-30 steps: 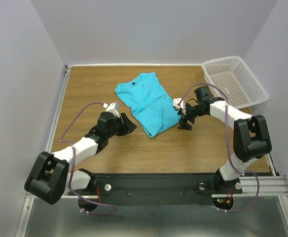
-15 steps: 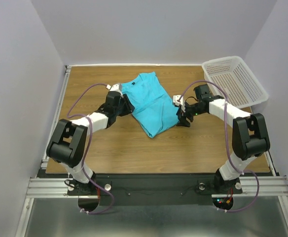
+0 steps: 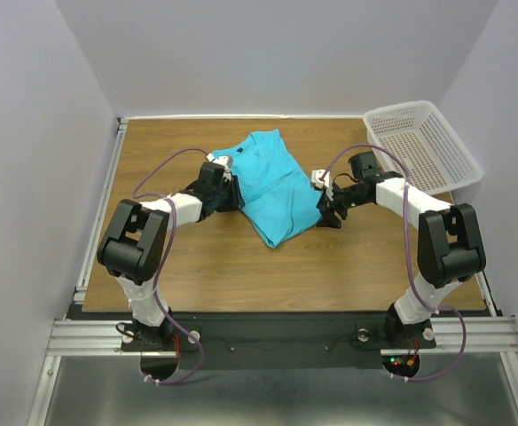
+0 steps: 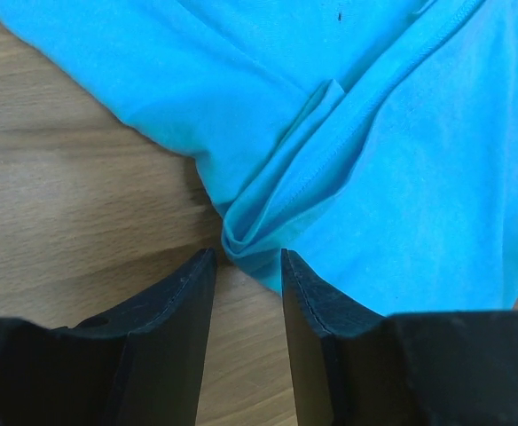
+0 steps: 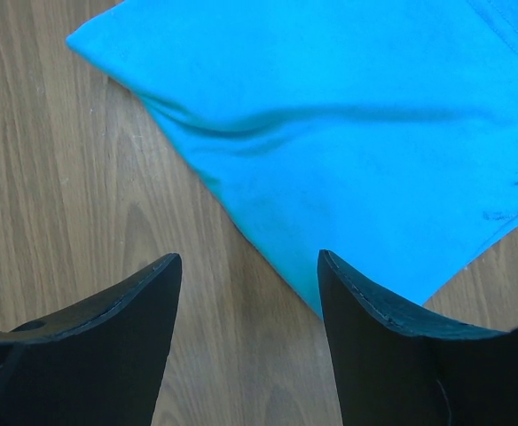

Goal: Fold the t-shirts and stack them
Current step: Fold the tshirt

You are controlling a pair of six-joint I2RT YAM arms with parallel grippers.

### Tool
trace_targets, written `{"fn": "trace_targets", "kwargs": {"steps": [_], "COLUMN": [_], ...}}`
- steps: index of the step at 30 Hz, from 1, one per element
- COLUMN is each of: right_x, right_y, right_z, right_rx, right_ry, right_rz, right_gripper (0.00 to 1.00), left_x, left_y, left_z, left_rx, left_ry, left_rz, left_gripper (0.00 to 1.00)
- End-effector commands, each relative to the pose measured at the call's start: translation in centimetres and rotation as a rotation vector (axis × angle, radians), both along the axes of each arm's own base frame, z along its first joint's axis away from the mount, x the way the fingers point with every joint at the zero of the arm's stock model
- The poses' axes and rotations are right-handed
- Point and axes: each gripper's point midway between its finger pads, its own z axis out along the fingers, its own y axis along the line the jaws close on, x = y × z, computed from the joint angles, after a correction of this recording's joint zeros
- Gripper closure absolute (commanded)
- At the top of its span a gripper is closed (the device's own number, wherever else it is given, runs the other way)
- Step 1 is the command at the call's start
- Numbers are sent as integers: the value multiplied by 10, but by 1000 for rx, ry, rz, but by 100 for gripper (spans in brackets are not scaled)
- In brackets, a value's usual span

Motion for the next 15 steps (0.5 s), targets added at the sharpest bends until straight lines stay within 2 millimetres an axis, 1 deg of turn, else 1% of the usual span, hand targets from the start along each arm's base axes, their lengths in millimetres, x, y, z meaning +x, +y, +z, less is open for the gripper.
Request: {"fn": "trace_targets", "kwargs": {"steps": [1,8,11,12,13,15], "right_x": [2,0,1,0,0,0], "right_y": [6,6,6,6,6,5], "right_z": [8,5,6,5,5,2], "right_rx": [36,32,32,33,32,29], "right_ry": [-3,6,4,6,7,14], "right_rz": [9,8,6,9,9,6], "right_gripper": [32,32,33,33,33,33], "left_x": [15,21,21,22,22,23], "left_y": [-3,-5,-7,-7,-8,-9], "left_z": [9,7,6,8,9,14], "left_rx": [33,37,35,32,30,24], "left_ry": [-37,-34,-31,-35,-38,-51], "left_rz": [-37,-46,-59,-59,-62,-69], "left_gripper": [53,54,65,69,76,82]}}
